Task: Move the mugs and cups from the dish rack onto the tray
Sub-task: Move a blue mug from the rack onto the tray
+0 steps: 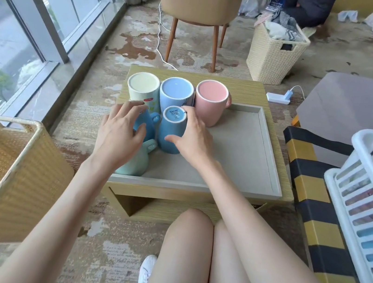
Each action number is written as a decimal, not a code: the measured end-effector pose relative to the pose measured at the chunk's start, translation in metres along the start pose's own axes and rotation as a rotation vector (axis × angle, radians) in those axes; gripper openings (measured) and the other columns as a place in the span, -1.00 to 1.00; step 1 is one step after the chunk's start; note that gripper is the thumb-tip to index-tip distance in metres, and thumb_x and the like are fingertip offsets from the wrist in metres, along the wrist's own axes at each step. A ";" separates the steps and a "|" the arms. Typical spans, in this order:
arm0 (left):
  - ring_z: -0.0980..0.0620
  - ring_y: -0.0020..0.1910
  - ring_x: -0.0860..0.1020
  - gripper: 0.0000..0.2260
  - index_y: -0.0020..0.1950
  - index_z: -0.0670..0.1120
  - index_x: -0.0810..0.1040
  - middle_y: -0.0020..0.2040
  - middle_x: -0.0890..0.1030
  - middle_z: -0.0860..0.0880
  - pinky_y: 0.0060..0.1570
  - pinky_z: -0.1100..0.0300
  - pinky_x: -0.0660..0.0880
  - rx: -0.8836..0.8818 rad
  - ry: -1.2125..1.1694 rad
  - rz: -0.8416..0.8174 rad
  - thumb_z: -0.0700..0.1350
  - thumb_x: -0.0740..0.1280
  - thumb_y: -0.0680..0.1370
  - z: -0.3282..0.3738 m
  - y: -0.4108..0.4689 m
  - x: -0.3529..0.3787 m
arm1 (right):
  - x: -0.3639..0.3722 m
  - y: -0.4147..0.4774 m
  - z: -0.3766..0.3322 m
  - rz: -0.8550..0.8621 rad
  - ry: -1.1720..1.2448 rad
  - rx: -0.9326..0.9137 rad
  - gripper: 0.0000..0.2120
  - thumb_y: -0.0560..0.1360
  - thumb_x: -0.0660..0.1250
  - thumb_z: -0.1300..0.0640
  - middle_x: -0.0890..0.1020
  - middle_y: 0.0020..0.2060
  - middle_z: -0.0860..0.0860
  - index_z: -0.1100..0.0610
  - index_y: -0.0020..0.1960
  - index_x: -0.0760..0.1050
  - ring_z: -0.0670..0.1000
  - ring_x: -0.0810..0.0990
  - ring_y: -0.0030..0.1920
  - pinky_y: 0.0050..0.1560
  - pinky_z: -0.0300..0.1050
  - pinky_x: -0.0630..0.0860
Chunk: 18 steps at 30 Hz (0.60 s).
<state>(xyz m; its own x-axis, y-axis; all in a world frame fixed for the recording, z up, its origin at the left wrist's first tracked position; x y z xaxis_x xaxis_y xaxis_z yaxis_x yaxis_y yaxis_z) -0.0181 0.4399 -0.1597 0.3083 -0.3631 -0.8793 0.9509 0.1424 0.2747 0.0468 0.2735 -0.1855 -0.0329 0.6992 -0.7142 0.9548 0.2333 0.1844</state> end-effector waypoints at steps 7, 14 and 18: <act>-0.11 0.35 0.36 -0.61 0.40 -0.08 0.44 0.41 0.45 0.03 0.31 -0.04 0.37 0.016 -0.010 0.022 -0.15 0.27 0.56 -0.002 0.000 0.003 | 0.012 -0.005 -0.005 0.123 0.030 -0.022 -0.31 0.26 0.61 0.07 0.45 0.24 0.01 0.11 0.26 0.34 0.11 0.50 0.20 -0.03 0.04 0.50; -0.08 0.38 0.36 -0.60 0.43 -0.04 0.40 0.42 0.44 0.03 0.28 0.01 0.29 0.053 0.061 0.006 -0.09 0.27 0.59 0.004 -0.001 -0.005 | -0.012 -0.007 -0.009 -0.030 -0.055 -0.050 -0.30 0.34 0.56 0.03 0.40 0.29 0.04 0.14 0.34 0.27 0.11 0.46 0.26 0.04 0.10 0.51; -0.09 0.32 0.42 -0.66 0.37 -0.04 0.45 0.35 0.51 0.02 0.20 0.02 0.33 0.183 0.044 0.074 -0.09 0.27 0.59 0.031 0.002 -0.013 | -0.067 -0.023 -0.003 0.033 -0.133 -0.115 -0.41 0.40 0.50 -0.01 0.42 0.28 -0.01 0.12 0.31 0.33 0.07 0.50 0.23 -0.01 0.08 0.53</act>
<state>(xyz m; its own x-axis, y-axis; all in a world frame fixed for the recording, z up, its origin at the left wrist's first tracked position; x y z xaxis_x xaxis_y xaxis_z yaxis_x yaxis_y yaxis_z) -0.0193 0.4162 -0.1350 0.3799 -0.3165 -0.8692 0.9158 -0.0037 0.4017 0.0256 0.2237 -0.1400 0.0449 0.6142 -0.7879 0.9144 0.2924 0.2800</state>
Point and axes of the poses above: each hand's wrist, its own y-axis towards the middle knuckle, its own x-axis out of the palm, z = x × y, the point moved 1 cm from there along y, towards the middle knuckle
